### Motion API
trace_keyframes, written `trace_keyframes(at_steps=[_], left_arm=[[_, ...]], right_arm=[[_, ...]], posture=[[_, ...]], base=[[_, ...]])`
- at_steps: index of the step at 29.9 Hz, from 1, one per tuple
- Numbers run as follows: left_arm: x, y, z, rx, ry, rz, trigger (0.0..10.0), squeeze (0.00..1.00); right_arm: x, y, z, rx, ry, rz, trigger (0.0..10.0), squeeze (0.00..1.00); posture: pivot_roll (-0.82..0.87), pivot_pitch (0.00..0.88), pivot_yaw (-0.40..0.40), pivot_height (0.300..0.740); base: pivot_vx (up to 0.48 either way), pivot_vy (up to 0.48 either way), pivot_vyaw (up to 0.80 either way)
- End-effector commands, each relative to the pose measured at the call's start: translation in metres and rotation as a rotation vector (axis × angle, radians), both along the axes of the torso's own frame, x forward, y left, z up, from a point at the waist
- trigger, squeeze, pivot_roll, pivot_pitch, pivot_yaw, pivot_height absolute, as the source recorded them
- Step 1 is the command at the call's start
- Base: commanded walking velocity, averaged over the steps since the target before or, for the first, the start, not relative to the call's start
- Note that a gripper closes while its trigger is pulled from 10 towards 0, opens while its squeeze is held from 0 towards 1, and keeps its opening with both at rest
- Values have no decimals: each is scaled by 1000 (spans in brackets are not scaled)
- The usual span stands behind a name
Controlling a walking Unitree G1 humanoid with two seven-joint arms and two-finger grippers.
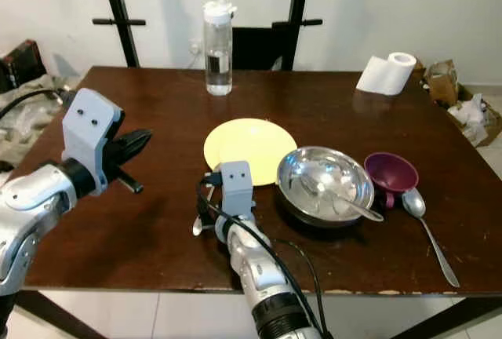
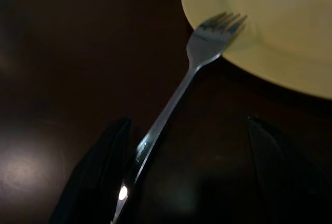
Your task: Setting the table
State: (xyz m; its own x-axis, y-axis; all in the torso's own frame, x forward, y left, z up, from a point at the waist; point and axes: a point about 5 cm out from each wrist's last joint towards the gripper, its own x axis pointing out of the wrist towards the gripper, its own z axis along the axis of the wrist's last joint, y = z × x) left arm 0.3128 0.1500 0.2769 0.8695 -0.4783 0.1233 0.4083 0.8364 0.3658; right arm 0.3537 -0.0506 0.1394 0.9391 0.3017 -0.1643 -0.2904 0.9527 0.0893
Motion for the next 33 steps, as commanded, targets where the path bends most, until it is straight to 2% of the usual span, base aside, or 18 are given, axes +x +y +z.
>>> trace_keyframes(at_steps=[1, 11, 23, 24, 25, 26, 27, 28, 31, 32, 33], left_arm=[[-5, -3, -2, 1, 11, -24, 10000, 0], [-8, -4, -4, -10, 21, -30, 10000, 0], [-9, -5, -7, -9, 33, -34, 10000, 0], [-9, -5, -8, -11, 37, -31, 10000, 0], [-9, -5, -8, -11, 37, -31, 10000, 0], [-9, -5, -8, -13, 40, -29, 10000, 0], [-9, -5, -8, -13, 40, -29, 10000, 0], [-9, -6, -9, -16, 43, -27, 10000, 0], [-9, -6, -9, -16, 43, -27, 10000, 0], [-9, -6, -9, -19, 45, -26, 10000, 0], [-9, -6, -9, -19, 45, -26, 10000, 0]], right_arm=[[1, 1, -8, 0, 43, -12, 10000, 0], [6, 1, -10, 10, 62, -25, 10000, 0], [12, 5, -15, -78, 85, -22, 10000, 0], [11, 6, -18, -115, 94, -14, 6980, 0], [11, 6, -18, -115, 94, -14, 6980, 0], [11, 6, -22, -152, 103, -6, 5412, 0], [11, 6, -22, -152, 103, -6, 5412, 0], [10, 5, -27, -192, 110, 2, 2431, 0], [10, 5, -27, -192, 110, 2, 2431, 0], [9, 5, -30, -218, 115, 6, 0, 0], [9, 5, -30, -218, 115, 6, 0, 0]], posture=[[170, 169, 84, 740], [177, 166, 81, 740], [181, 168, 71, 740], [180, 169, 70, 740], [180, 169, 70, 740], [178, 171, 69, 740], [178, 171, 69, 740], [177, 172, 68, 740], [177, 172, 68, 740], [176, 172, 67, 740], [176, 172, 67, 740]], base=[[0, 0, 0], [0, 0, 0], [0, 0, 0], [0, 0, 0], [0, 0, 0], [0, 0, 0], [0, 0, 0], [0, 0, 0], [0, 0, 0], [0, 0, 0], [0, 0, 0]])
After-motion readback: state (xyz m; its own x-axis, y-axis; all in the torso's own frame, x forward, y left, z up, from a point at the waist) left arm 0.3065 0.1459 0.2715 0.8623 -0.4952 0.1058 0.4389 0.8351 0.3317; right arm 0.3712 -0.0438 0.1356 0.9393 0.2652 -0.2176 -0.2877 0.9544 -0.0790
